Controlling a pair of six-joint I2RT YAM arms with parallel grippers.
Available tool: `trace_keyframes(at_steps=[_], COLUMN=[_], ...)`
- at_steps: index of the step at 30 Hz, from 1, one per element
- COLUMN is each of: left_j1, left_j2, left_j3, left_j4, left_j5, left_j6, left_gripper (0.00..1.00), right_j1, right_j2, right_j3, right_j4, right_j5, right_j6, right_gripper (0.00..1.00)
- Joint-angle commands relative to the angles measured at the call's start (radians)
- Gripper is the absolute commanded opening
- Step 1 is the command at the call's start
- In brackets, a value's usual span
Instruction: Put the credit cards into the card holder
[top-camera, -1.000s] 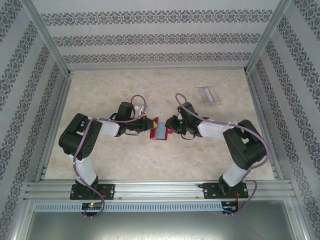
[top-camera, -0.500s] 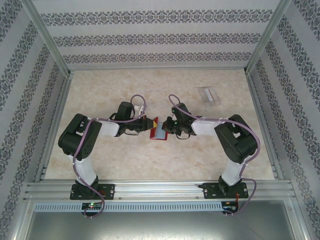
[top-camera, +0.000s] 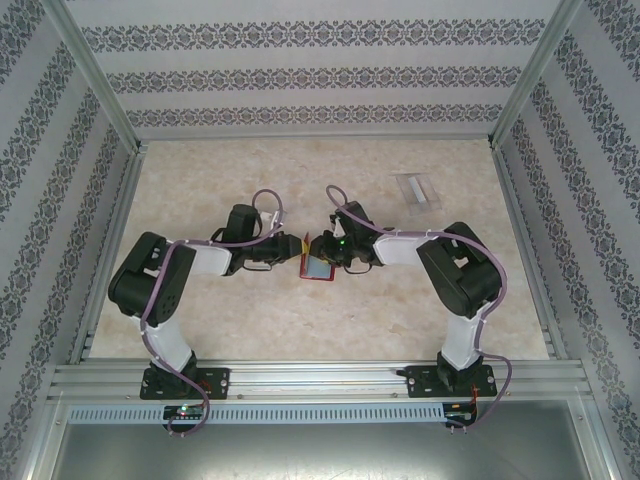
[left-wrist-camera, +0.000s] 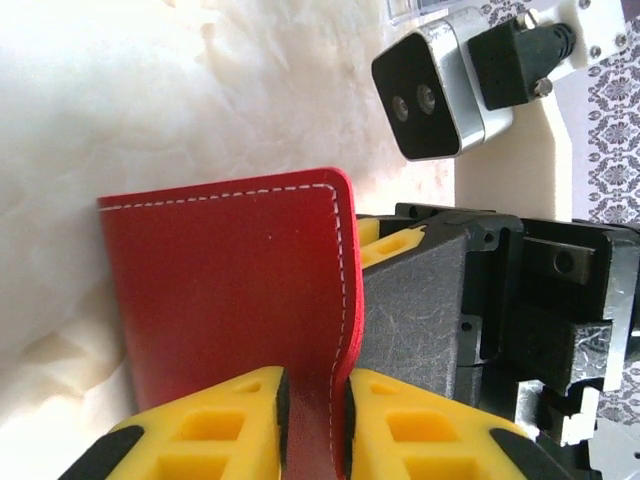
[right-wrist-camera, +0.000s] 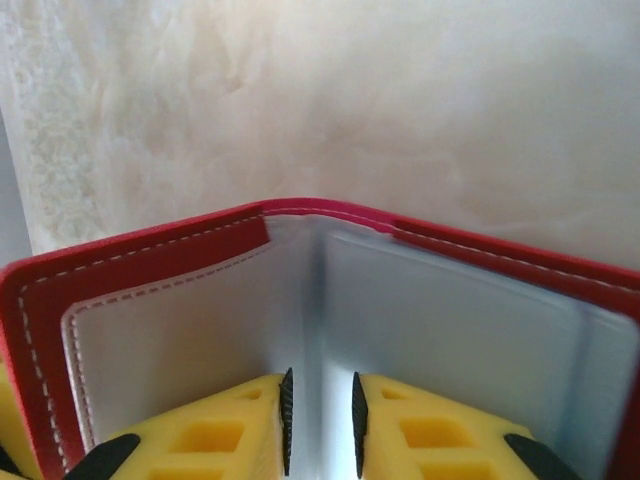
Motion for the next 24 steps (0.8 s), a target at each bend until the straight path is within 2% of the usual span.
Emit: trace_keyframes(at_steps=[1,4,7,8,13,17,24], left_j1=[0.026,0.05,0.087,0.104,0.198,0.292,0.37], left_j2=[-0.061,-0.111,-0.177,-0.205,-0.299,-0.344,-0.373], left_j3=[-0.035,-0.056,-0.084,-0.093,-0.133,-0.187,-0.232], left_j4=[0.06,0.041,-0.004,-0.024,-0.146,-0.155,-0.192], left_j5=[0.026,0.031,0.011,0.003,-0.03,-0.027,-0.031], left_j6=[-0.022,-0.017,-0.003,0.007,0.045,0.023,0.028], left_gripper=[0.32,0.42,0.6,0.63,0.59,0.55,0.58], right_j1=[0.018,0.03,0.044,0.048,0.079,0.133,0.244], right_j2=[0.025,0.039,0.055,0.063,0.087,0.091,0.147], right_j3=[0.043,0.067,0.094,0.106,0.17,0.244,0.386], right_j4=[-0.021,-0.043,-0.076,-0.094,-0.215,-0.364,-0.592], right_j5=[-0.031,-0.024,-0.009,-0.001,0.081,0.22,0.497], right_j6=[-0.05,-0.067,-0.089,-0.097,-0.159,-0.234,-0.308], right_gripper=[0.29,0.33,0.37,0.38,0.42,0.44,0.56])
